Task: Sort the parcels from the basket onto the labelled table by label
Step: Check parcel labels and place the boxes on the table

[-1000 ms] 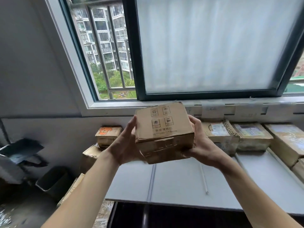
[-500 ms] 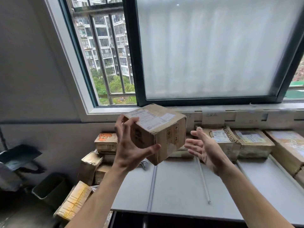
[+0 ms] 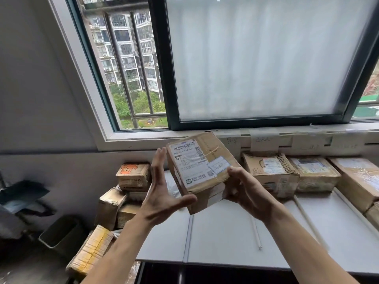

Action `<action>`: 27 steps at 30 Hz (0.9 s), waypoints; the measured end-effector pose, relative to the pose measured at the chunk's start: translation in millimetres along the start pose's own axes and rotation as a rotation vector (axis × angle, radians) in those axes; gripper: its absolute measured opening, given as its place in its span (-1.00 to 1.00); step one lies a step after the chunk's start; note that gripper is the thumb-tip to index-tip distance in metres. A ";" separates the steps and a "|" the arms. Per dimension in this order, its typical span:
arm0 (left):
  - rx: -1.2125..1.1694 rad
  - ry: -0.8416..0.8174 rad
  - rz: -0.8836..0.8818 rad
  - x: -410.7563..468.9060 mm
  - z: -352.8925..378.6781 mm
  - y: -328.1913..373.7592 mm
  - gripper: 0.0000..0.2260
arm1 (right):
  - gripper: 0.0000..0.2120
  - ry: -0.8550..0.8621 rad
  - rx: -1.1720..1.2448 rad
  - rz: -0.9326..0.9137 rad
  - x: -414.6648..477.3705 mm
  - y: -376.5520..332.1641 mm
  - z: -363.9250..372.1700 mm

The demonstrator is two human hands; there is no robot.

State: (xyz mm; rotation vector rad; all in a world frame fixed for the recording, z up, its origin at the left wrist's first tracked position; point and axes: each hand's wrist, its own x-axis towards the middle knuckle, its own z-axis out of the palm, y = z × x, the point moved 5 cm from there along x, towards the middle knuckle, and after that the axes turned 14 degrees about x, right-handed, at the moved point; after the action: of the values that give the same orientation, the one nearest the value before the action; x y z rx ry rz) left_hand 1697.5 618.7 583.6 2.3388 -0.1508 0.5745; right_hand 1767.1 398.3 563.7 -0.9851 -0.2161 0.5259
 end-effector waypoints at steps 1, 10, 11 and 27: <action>-0.078 -0.002 -0.079 -1.1 0.8 -2.0 0.22 | -0.66 0.009 -0.010 -0.013 -2.2 -1.4 3.7; -0.692 -0.203 -0.373 3.8 12.4 13.4 0.02 | -0.44 -0.024 -0.072 -0.311 -8.9 -16.2 14.5; -0.709 -0.242 -0.350 4.5 12.1 21.8 -0.05 | -0.39 -0.035 -0.085 -0.329 -10.5 -17.7 18.2; -0.708 -0.093 -0.168 12.5 -8.2 74.4 -0.32 | -0.08 -0.137 -0.181 -0.507 -37.7 -49.2 23.2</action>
State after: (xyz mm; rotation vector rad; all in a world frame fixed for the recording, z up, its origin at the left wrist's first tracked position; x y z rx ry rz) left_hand 1686.1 569.9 640.6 1.6671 -0.1663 0.2644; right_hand 1741.4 374.3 619.7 -1.0236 -0.6259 0.1082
